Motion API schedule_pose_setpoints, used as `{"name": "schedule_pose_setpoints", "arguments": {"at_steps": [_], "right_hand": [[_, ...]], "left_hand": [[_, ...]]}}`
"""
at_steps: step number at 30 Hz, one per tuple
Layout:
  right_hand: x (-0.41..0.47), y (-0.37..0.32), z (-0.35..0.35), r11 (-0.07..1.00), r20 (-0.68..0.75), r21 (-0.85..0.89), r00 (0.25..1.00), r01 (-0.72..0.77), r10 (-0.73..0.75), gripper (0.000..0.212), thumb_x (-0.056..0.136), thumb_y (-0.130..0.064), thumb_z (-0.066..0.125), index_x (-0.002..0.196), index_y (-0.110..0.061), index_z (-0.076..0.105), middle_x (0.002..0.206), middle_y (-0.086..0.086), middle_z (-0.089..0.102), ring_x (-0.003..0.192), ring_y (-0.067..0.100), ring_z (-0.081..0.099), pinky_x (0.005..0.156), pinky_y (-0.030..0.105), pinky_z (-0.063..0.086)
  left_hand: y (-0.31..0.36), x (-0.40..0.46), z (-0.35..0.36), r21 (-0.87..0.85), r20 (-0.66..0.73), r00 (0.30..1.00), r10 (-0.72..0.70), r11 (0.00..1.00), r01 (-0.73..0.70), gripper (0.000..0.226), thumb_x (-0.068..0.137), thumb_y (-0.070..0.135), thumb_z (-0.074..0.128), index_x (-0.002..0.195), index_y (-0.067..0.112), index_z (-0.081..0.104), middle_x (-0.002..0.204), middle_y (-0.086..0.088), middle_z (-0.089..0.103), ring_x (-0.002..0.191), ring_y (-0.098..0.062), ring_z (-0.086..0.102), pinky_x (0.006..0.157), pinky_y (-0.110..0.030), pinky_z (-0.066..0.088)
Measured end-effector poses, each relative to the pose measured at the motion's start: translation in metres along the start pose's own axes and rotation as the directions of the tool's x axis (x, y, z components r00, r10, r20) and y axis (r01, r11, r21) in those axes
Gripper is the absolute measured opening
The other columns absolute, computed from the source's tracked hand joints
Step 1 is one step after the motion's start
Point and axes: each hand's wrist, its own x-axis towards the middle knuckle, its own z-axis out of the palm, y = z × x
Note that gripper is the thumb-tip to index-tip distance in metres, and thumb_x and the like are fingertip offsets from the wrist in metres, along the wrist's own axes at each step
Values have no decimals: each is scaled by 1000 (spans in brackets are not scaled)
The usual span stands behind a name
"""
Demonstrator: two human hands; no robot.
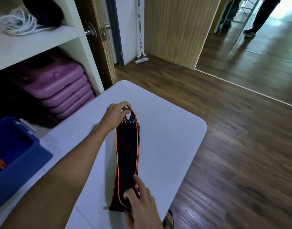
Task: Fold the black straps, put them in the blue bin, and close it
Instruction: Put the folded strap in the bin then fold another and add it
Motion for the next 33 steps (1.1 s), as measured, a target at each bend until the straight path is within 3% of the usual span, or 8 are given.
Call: {"name": "schedule_pose_setpoints", "arguments": {"at_steps": [3, 8, 12, 16, 20, 23, 28, 33], "right_hand": [[11, -2, 15, 992, -105, -128, 994, 8, -21, 13, 69, -26, 62, 78, -35, 57, 101, -2, 73, 77, 18, 55, 54, 25, 43], [17, 8, 31, 963, -231, -266, 968, 35, -99, 20, 70, -21, 75, 68, -28, 57, 70, -2, 63, 60, 21, 59, 52, 26, 41], [13, 22, 29, 958, -241, -287, 966, 17, -89, 17, 76, -24, 70, 67, -27, 55, 69, -1, 62, 58, 21, 58, 52, 25, 40], [9, 28, 27, 968, -187, -248, 982, -35, -13, 19, 72, -34, 76, 74, -29, 57, 77, -1, 66, 65, 21, 60, 55, 27, 42], [4, 27, 28, 933, -199, -353, 968, 73, -151, 13, 84, -24, 66, 73, -29, 61, 79, -1, 68, 65, 21, 62, 56, 26, 43], [-3, 25, 28, 895, -171, -422, 957, 143, -234, 18, 88, -20, 60, 73, -28, 62, 78, -2, 67, 67, 21, 63, 62, 30, 39], [-2, 32, 14, 879, -131, -439, 955, 185, -266, 41, 96, -16, 31, 76, -28, 64, 84, -4, 68, 76, 21, 67, 70, 33, 40], [6, 24, 10, 888, -18, -391, 963, 243, -271, 45, 93, -12, 25, 85, -26, 67, 90, -4, 66, 86, 23, 68, 72, 34, 50]], "left_hand": [[-8, 0, 17, 2, 88, 996, -34, 999, 34, 8, 87, 17, 64, 87, 24, 65, 86, 1, 73, 78, -15, 66, 80, -34, 54], [-26, 1, 41, 82, 171, 984, -54, 996, 40, 5, 84, 18, 69, 88, 22, 69, 94, 0, 69, 90, -16, 63, 85, -39, 52], [-40, 6, 53, 191, 108, 992, -62, 981, 41, 11, 85, 14, 69, 94, 12, 73, 108, -9, 52, 105, -22, 49, 92, -35, 46], [-45, 14, 55, 178, 38, 996, -86, 981, 78, 10, 87, 10, 65, 95, 8, 70, 110, -11, 53, 96, -24, 56, 84, -32, 46], [-47, 18, 51, 168, 53, 992, -112, 981, 102, 13, 88, 9, 61, 100, 9, 56, 93, -13, 66, 86, -31, 62, 78, -43, 52], [-61, 14, 47, 214, -36, 989, -147, 965, 151, 23, 91, 10, 56, 114, 11, 61, 98, -17, 63, 91, -33, 61, 82, -40, 50], [-93, -7, 21, 245, -179, 945, -273, 918, 311, 19, 91, 9, 54, 100, 8, 71, 105, -20, 53, 98, -37, 56, 83, -35, 43], [-108, -22, -14, 184, -301, 876, -377, 879, 441, 10, 83, 13, 63, 87, 4, 61, 101, -24, 62, 94, -38, 58, 80, -39, 46]]}}
